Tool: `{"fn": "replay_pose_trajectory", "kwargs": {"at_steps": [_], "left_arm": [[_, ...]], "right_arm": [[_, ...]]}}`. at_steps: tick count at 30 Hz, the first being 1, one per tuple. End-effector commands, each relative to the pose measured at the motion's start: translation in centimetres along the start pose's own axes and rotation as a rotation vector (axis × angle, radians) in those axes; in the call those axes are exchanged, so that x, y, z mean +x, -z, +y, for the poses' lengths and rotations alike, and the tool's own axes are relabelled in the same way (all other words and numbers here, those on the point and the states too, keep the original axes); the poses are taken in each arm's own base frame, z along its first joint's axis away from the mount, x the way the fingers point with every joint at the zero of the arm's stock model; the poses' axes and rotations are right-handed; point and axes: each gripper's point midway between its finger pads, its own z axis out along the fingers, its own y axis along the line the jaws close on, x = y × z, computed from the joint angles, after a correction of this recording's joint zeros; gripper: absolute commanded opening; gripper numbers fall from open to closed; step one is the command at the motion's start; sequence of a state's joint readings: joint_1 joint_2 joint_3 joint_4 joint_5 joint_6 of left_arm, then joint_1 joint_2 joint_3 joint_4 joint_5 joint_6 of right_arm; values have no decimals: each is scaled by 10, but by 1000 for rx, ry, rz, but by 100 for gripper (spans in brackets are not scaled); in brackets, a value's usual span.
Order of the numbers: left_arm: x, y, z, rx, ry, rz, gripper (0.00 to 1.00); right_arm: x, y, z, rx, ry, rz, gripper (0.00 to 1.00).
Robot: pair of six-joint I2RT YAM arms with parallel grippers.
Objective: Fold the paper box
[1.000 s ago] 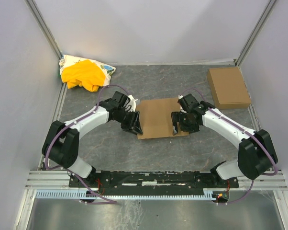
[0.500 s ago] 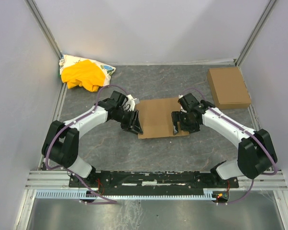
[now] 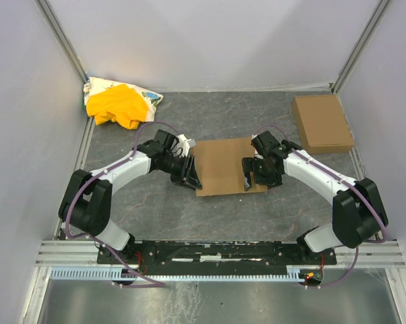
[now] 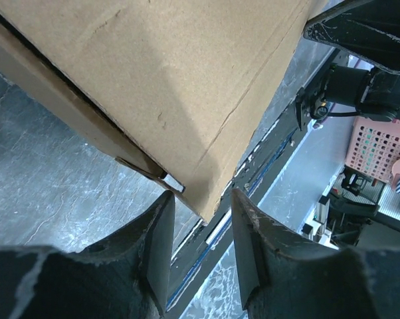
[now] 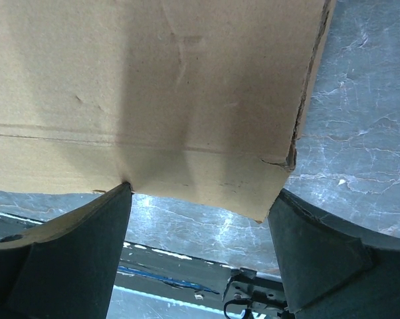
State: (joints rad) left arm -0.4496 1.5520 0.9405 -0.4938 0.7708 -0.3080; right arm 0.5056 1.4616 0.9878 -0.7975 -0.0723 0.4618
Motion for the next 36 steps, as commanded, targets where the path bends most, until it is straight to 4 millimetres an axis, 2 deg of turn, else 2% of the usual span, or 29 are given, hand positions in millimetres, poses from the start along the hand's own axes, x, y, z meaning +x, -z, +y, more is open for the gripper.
{"fn": "replay_pose_trajectory", "kwargs": {"at_steps": [1, 17, 27, 36], "left_arm": [[-10, 2, -31, 169, -17, -23, 45], [-10, 5, -35, 251, 36, -57, 45], [-16, 7, -18, 123, -11, -76, 45], [-15, 3, -28, 211, 19, -73, 44]], "right_arm": [[-26, 15, 25, -103, 12, -80, 89], [-28, 14, 20, -110, -6, -70, 91], [-35, 24, 26, -131, -4, -67, 92], [-36, 20, 29, -137, -8, -49, 92]]}}
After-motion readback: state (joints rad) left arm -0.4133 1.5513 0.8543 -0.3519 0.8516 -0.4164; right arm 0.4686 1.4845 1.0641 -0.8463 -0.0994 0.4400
